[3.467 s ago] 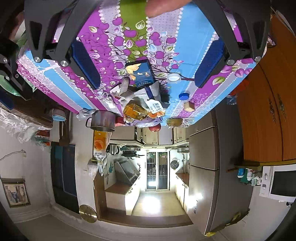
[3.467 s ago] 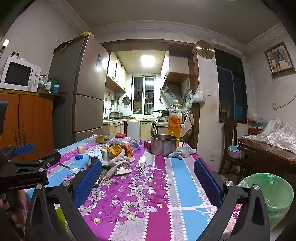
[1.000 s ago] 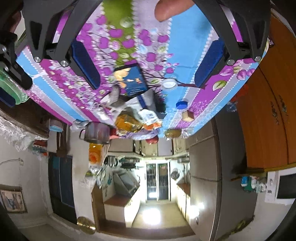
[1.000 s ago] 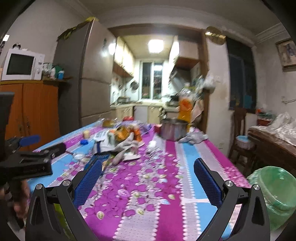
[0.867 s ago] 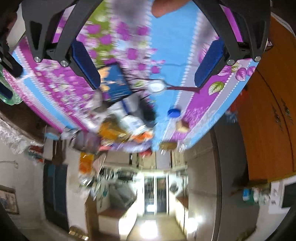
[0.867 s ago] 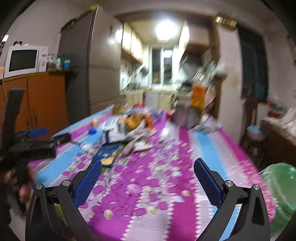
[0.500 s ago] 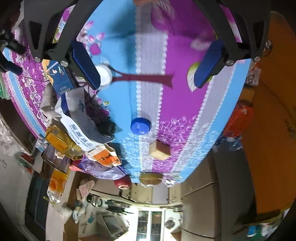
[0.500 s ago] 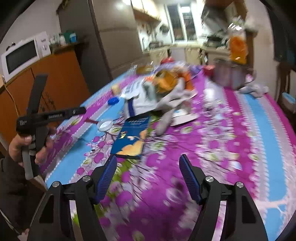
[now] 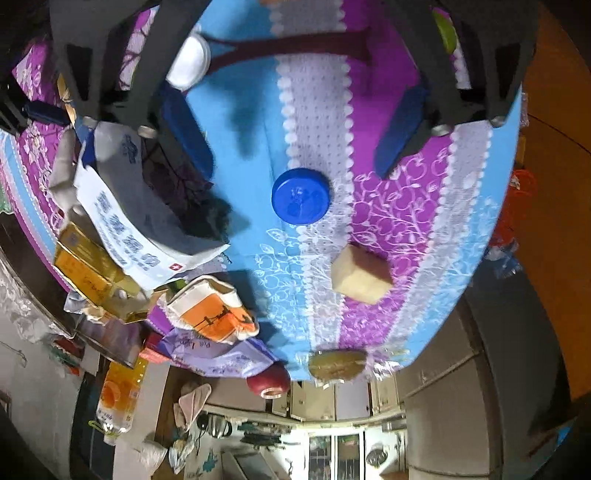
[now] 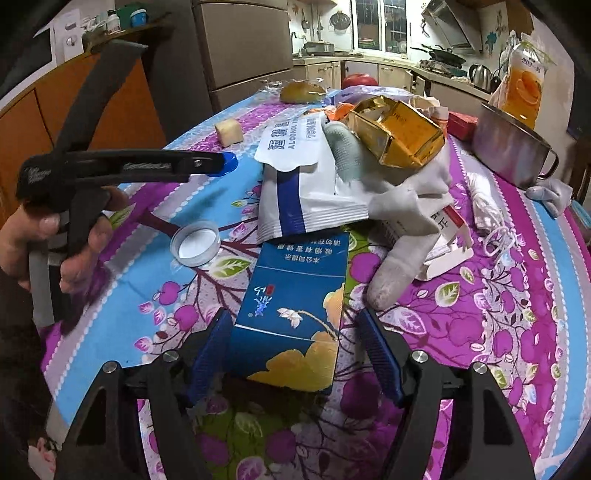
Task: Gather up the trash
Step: 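Grasp the blue bottle cap with the left gripper while the right grasps the blue cigarette box, then lift the cap and box and carry both tools toward the green bin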
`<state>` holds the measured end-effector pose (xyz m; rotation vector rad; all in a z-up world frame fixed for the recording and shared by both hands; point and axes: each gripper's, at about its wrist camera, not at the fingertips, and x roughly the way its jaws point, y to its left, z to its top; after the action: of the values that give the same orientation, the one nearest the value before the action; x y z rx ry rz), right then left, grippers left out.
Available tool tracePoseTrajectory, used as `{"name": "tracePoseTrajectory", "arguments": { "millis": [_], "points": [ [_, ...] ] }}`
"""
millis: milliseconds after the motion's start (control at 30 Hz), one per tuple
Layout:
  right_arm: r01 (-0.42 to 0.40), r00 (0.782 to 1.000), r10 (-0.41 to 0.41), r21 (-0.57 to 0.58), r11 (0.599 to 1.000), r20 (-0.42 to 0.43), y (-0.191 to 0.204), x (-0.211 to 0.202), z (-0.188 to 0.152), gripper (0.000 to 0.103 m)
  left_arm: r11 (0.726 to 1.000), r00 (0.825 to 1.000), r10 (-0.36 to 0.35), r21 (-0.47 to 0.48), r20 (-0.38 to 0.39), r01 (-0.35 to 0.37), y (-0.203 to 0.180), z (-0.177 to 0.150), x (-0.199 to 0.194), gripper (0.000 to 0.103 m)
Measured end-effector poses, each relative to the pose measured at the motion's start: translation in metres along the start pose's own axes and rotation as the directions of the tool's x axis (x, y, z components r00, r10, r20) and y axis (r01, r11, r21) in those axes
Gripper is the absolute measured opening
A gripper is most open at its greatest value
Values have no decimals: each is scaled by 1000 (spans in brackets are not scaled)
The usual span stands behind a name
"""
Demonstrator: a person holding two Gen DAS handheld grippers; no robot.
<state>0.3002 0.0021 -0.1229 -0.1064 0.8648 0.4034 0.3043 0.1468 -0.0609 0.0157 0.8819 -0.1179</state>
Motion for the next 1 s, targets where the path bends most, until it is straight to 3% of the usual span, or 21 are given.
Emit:
{"name": "tracePoseTrajectory", "arguments": {
  "millis": [67, 200, 300, 467, 533, 700, 733, 800, 833, 867, 933, 1000],
  "points": [
    [11, 1000, -11, 3, 1000, 9, -1, 2, 1, 60, 1000, 999, -5, -16, -37, 4, 1, 2, 10, 62],
    [3, 1000, -4, 13, 1000, 20, -4, 1, 0, 59, 1000, 999, 17, -13, -42, -17, -2, -1, 17, 53],
    [-6, 999, 5, 32, 999, 44, -10, -8, -3, 59, 1000, 999, 15, -21, -36, -16, 1, -1, 16, 31],
    [-36, 997, 32, 51, 998, 71, -16, -23, -15, 58, 998, 1000, 24, -54, -7, -24, 7, -2, 12, 23],
    [-48, 996, 43, 58, 997, 83, -18, -30, -20, 58, 997, 1000, 26, -66, 1, -26, 7, -3, 8, 2],
    [-66, 993, 61, 53, 996, 101, -18, -48, -30, 58, 998, 999, 23, -51, 34, -21, -1, -7, -9, 2],
    [-70, 993, 64, 50, 996, 100, -18, -51, -32, 58, 999, 999, 23, -34, 30, -22, -3, -7, -8, 3],
    [-72, 992, 67, 49, 996, 104, -16, -54, -34, 59, 1000, 999, 11, -3, 32, -11, -6, -7, -2, 28],
    [-76, 992, 70, 49, 996, 106, -16, -56, -35, 59, 1000, 1000, 13, 4, 28, -13, -7, -7, 0, 69],
    [-76, 992, 70, 48, 996, 108, -16, -57, -35, 59, 1000, 999, 15, 18, 47, -15, -8, -6, 1, 90],
    [-78, 991, 72, 50, 996, 115, -16, -59, -35, 59, 998, 997, 30, 55, 72, -34, -13, -3, 6, 90],
    [-81, 990, 74, 55, 995, 116, -16, -59, -34, 59, 998, 999, 30, 56, 40, -32, -13, 4, 17, 90]
  ]
}}
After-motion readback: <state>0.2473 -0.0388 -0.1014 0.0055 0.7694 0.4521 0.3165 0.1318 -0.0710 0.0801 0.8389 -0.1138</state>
